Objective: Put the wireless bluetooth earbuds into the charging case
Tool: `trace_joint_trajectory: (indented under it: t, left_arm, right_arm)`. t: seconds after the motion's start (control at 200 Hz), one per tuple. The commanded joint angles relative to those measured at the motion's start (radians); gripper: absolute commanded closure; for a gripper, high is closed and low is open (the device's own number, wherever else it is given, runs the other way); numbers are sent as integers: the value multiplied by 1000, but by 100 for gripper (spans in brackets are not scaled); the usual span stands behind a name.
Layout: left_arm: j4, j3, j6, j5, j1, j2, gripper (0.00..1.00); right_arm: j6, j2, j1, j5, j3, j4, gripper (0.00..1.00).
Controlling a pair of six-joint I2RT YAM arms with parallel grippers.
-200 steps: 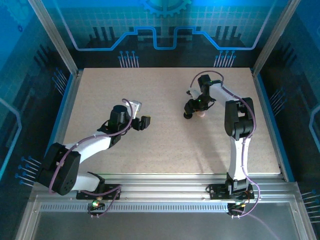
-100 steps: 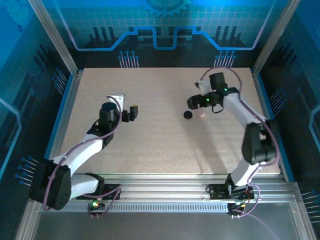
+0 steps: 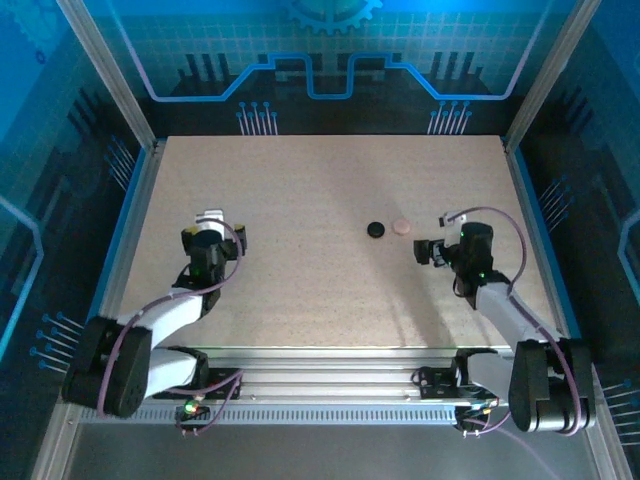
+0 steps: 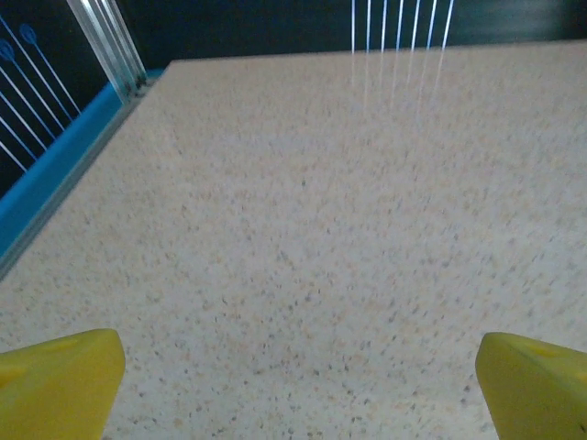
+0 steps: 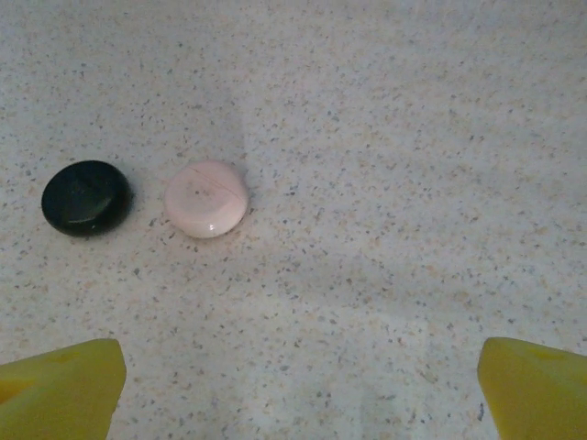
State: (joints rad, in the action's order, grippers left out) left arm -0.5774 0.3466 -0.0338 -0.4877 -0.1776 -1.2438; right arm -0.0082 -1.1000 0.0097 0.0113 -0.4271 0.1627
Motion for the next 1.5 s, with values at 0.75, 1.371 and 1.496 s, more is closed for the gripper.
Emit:
trace_joint_trajectory:
  t: [0.75, 1.371, 1.496]
  left_arm:
    - [-374, 22, 58, 193, 130, -308, 1]
    - [-377, 21, 53, 200, 130, -309, 1]
    - [-376, 22, 54, 200, 130, -309, 1]
  right_arm:
    - [-24, -402, 25, -81, 2, 599, 0]
    - [-9, -405, 23, -48, -6, 587, 0]
    - [-9, -404, 23, -48, -6, 589, 0]
